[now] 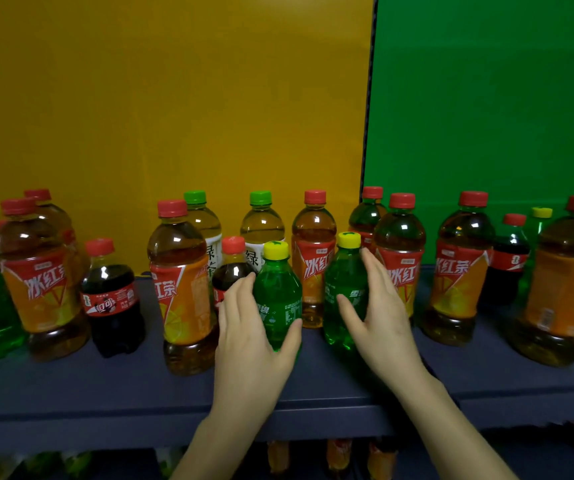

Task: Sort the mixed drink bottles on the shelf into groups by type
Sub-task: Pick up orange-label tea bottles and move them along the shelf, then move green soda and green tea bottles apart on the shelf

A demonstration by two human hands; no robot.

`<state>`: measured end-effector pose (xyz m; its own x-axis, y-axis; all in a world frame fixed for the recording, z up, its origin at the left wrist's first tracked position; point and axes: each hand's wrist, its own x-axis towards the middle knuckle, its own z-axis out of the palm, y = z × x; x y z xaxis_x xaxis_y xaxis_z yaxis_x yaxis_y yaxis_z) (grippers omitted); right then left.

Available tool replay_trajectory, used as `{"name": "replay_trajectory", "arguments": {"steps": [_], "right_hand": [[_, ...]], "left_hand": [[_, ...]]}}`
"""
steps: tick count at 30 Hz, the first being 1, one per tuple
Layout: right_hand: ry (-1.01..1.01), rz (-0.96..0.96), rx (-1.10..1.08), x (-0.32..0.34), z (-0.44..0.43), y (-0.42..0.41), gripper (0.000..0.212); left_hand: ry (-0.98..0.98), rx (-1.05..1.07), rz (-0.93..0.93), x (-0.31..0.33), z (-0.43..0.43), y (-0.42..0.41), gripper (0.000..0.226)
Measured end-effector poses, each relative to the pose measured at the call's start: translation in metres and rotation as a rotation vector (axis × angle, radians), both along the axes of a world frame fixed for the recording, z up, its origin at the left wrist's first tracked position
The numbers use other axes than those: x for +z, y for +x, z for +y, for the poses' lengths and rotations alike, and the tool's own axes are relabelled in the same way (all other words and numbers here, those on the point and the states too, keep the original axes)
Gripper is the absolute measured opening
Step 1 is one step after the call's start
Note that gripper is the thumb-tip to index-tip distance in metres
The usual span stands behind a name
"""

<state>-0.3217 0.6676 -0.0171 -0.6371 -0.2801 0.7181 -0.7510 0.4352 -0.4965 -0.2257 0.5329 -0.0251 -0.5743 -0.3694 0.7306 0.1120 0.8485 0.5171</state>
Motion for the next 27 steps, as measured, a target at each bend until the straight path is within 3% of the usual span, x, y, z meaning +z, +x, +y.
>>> {"name": "replay_trajectory", "arguments": {"steps": [6,12,17,21,27], "right_hand": [[-0.053,0.012,-0.063,0.004,-0.015,-0.005,0.081],[-0.049,-0.049,-0.011,0.003,-0.014,-0.001,0.079],[-0.091,-0.199,0.156,-0.004,-0.006,0.009,0.075],[-0.074,-0.260,0.158,-0.009,0.001,0.011,0.080],[-0.175,-0.397,0.177,-0.010,0.015,0.024,0.060]], "left_hand": [[-0.027,0.050,-0.025,0.002,0.003,-0.014,0.087],[0.012,0.001,0.020,0.000,-0.001,-0.017,0.082],[0.229,-0.212,0.040,-0.011,-0.004,-0.008,0.079],[0.403,-0.320,-0.032,-0.014,-0.011,-0.003,0.067],[0.576,-0.496,-0.093,-0.003,-0.019,0.000,0.051]]}}
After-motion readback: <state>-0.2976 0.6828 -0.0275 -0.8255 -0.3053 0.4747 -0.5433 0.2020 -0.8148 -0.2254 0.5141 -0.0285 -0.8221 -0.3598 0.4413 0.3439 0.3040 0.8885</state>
